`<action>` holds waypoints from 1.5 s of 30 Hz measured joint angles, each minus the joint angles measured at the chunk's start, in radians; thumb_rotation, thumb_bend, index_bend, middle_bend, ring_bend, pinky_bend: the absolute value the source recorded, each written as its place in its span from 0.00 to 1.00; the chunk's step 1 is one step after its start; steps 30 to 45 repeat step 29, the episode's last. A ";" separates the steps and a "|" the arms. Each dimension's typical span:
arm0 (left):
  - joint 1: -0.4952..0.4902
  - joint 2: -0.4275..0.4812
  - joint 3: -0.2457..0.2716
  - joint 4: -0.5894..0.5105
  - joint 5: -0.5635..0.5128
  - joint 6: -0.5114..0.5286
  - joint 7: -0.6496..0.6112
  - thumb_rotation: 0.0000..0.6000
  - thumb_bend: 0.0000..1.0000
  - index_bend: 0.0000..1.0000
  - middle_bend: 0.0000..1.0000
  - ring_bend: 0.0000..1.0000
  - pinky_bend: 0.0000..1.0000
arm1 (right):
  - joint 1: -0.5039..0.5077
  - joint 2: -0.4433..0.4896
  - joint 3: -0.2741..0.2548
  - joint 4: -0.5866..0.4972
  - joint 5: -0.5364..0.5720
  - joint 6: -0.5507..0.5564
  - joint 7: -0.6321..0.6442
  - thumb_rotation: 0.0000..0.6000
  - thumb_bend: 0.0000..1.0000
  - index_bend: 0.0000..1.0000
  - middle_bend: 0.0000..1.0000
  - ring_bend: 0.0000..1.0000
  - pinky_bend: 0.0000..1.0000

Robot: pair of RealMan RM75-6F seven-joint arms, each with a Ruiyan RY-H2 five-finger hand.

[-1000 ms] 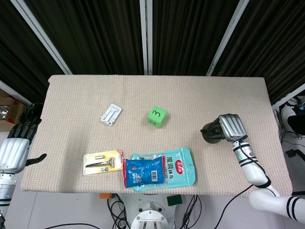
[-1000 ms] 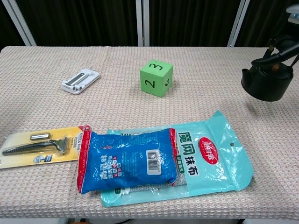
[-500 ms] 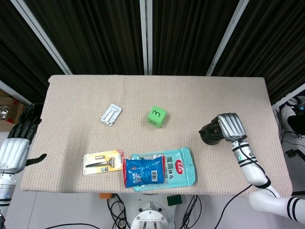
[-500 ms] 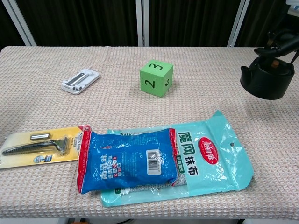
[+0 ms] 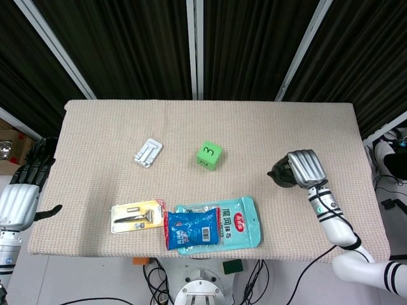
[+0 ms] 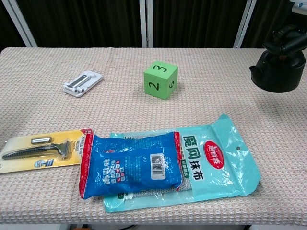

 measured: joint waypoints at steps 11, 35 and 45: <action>-0.001 0.001 -0.002 0.001 -0.007 -0.004 -0.002 1.00 0.00 0.06 0.02 0.02 0.13 | 0.030 -0.004 0.010 -0.006 0.016 -0.027 -0.044 0.94 0.52 1.00 1.00 1.00 0.70; -0.002 0.001 -0.002 0.000 -0.012 -0.007 0.001 1.00 0.00 0.06 0.02 0.02 0.13 | 0.061 -0.039 -0.017 0.038 -0.006 -0.012 -0.198 1.00 0.54 1.00 1.00 1.00 0.71; -0.002 0.001 -0.002 0.000 -0.012 -0.007 0.001 1.00 0.00 0.06 0.02 0.02 0.13 | 0.061 -0.039 -0.017 0.038 -0.006 -0.012 -0.198 1.00 0.54 1.00 1.00 1.00 0.71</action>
